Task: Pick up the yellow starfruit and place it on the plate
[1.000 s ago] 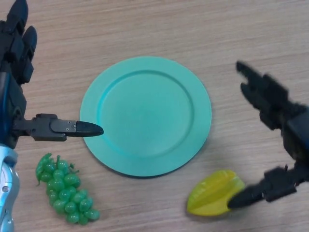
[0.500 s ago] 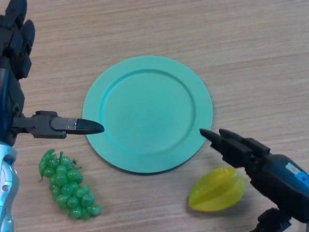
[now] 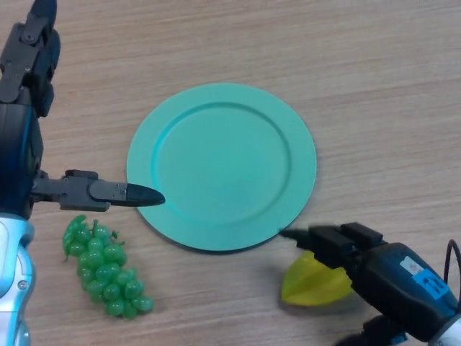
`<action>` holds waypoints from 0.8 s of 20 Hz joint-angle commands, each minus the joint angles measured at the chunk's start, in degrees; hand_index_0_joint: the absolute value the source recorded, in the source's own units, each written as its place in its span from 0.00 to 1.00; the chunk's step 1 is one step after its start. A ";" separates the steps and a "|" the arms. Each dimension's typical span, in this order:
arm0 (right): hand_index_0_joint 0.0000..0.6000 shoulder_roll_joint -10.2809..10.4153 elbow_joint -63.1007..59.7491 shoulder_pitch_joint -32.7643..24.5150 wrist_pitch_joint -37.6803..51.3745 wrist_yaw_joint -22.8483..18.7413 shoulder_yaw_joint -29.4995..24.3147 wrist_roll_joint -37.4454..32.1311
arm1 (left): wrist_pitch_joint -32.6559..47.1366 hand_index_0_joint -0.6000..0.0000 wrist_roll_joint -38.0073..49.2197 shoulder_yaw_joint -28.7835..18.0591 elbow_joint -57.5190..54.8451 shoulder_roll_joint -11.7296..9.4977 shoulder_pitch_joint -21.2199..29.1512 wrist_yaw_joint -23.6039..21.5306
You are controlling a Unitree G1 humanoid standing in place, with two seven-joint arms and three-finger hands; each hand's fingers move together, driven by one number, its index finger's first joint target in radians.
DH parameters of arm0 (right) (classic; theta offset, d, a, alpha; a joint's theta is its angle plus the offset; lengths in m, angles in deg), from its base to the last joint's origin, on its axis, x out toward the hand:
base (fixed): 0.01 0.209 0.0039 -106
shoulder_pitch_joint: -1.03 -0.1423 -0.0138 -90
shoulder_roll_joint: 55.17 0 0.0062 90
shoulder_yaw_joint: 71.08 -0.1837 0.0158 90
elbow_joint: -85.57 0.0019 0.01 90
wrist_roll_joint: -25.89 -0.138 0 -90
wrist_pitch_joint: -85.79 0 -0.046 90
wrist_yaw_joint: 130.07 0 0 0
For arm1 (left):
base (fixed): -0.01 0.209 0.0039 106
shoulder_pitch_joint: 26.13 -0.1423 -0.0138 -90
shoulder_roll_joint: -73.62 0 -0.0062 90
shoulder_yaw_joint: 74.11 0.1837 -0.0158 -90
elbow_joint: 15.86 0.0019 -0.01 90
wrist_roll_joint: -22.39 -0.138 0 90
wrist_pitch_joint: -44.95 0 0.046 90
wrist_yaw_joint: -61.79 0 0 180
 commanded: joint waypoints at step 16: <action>1.00 -0.81 13.12 -9.12 -9.52 -4.21 -3.93 -8.48 | 6.51 0.00 -3.88 -3.58 1.73 -1.93 1.64 -4.55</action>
